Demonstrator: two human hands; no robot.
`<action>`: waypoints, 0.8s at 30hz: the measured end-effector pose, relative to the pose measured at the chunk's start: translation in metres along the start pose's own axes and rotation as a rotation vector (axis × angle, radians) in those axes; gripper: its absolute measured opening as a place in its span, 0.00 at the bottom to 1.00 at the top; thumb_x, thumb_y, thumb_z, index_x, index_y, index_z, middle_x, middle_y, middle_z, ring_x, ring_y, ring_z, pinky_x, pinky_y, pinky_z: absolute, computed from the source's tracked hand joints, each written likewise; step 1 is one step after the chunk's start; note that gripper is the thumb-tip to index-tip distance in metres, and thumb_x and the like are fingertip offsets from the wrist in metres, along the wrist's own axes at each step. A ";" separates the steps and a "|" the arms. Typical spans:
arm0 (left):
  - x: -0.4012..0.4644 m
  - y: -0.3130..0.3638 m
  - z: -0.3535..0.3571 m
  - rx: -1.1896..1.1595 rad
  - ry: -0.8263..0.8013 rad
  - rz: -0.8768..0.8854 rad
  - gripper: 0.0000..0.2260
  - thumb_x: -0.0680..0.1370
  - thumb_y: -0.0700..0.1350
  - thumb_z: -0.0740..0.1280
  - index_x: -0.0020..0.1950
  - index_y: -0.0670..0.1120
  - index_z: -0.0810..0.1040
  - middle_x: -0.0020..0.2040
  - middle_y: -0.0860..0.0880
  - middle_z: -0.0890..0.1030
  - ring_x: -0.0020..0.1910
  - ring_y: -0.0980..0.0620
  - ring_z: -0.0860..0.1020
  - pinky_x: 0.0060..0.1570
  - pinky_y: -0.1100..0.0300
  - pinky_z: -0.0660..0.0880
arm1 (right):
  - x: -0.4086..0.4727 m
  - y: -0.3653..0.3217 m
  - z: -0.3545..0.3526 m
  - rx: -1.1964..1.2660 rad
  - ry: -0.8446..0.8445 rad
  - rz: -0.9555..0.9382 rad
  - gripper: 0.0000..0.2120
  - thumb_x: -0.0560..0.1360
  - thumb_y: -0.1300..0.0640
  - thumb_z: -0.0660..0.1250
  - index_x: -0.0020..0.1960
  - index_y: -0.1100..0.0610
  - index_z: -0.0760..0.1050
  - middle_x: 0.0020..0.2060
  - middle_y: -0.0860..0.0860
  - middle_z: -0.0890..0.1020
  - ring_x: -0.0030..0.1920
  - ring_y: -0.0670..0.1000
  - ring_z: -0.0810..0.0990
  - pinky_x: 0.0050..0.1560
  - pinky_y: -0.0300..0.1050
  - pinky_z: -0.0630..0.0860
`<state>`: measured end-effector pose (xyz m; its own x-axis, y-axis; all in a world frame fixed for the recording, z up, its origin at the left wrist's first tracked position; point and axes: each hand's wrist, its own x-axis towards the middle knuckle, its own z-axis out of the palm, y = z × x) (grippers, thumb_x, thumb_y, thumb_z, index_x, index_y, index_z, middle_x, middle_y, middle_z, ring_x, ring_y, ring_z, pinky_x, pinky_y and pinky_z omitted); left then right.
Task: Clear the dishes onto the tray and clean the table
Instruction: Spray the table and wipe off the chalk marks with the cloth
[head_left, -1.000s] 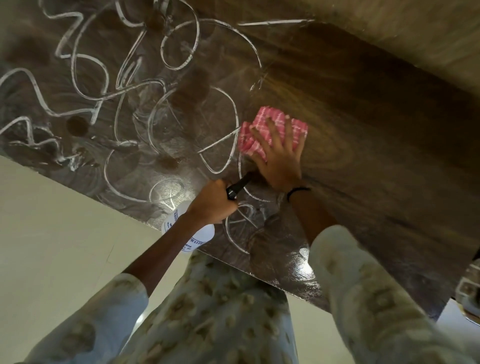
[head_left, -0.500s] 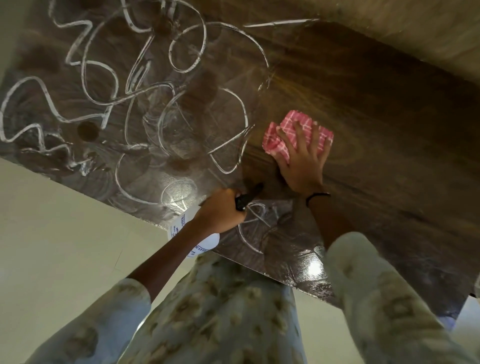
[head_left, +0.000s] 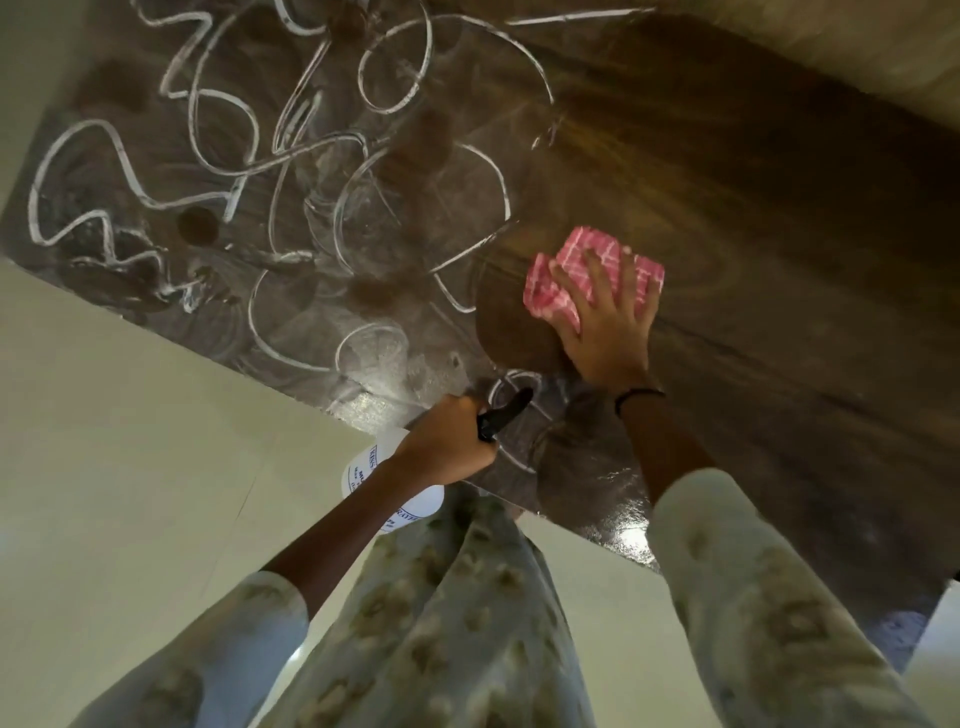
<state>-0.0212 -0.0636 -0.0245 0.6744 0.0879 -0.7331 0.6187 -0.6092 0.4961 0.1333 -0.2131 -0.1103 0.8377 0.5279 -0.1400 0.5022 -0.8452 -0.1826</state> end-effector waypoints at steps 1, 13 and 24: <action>-0.003 -0.002 0.005 -0.009 -0.003 -0.001 0.12 0.70 0.38 0.66 0.30 0.49 0.68 0.28 0.49 0.73 0.25 0.53 0.71 0.26 0.63 0.63 | 0.005 -0.010 0.003 0.003 0.000 0.039 0.25 0.78 0.38 0.53 0.73 0.42 0.62 0.76 0.51 0.60 0.76 0.65 0.52 0.68 0.71 0.41; -0.036 -0.003 0.048 -0.018 0.042 0.014 0.05 0.70 0.36 0.66 0.43 0.35 0.76 0.32 0.49 0.70 0.29 0.52 0.71 0.26 0.66 0.66 | -0.082 0.008 0.009 0.035 -0.018 0.073 0.25 0.77 0.39 0.53 0.74 0.42 0.61 0.76 0.50 0.60 0.76 0.63 0.51 0.69 0.71 0.46; -0.042 -0.022 0.060 -0.163 0.133 -0.075 0.01 0.71 0.37 0.66 0.40 0.41 0.75 0.29 0.48 0.73 0.30 0.45 0.73 0.30 0.59 0.68 | -0.081 0.008 0.007 0.032 -0.066 0.051 0.27 0.77 0.37 0.49 0.75 0.42 0.59 0.77 0.51 0.57 0.76 0.64 0.49 0.68 0.73 0.44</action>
<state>-0.0872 -0.1015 -0.0328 0.6644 0.2380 -0.7085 0.7189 -0.4627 0.5187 0.0685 -0.2620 -0.1071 0.8455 0.4893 -0.2137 0.4511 -0.8687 -0.2045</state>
